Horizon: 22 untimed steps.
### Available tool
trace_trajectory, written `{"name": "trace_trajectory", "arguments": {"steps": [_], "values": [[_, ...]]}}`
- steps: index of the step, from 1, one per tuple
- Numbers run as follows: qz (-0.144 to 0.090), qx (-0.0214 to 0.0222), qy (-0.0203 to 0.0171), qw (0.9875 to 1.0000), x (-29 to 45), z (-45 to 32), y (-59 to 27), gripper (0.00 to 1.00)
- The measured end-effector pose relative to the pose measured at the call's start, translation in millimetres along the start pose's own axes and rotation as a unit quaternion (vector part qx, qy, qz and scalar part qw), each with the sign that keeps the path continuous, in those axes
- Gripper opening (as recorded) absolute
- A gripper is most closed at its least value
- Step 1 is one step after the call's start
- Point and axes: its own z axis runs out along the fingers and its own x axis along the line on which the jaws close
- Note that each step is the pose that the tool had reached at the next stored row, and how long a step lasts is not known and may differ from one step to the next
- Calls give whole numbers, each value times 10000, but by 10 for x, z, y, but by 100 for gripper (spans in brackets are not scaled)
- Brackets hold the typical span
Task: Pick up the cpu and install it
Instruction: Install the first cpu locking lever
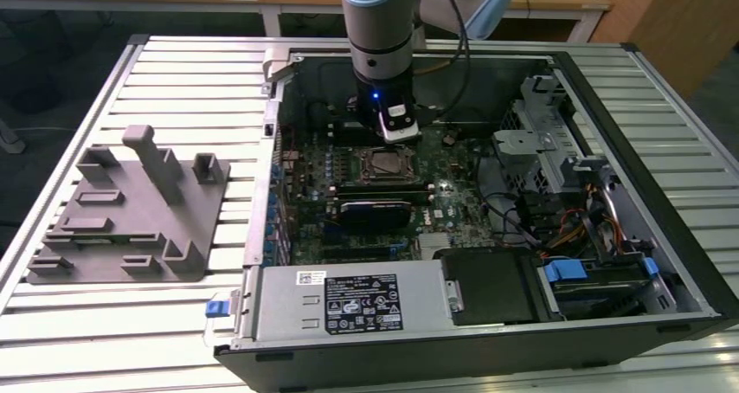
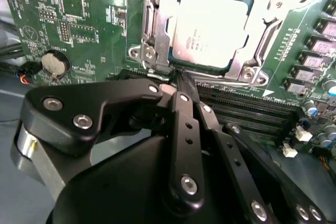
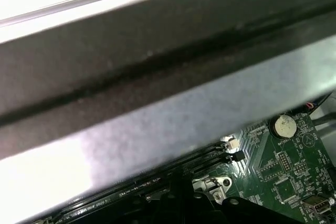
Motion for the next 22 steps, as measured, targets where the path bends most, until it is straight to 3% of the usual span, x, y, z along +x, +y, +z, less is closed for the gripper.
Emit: {"name": "trace_trajectory", "arguments": {"steps": [4, 8, 14, 22], "values": [[0, 2, 0, 10000, 0, -7, 0, 11], [1, -2, 0, 10000, -5, -60, 12, 11], [0, -8, -4, 10000, -6, -61, 12, 11], [0, -46, -9, 10000, -2, -39, 12, 11]]}}
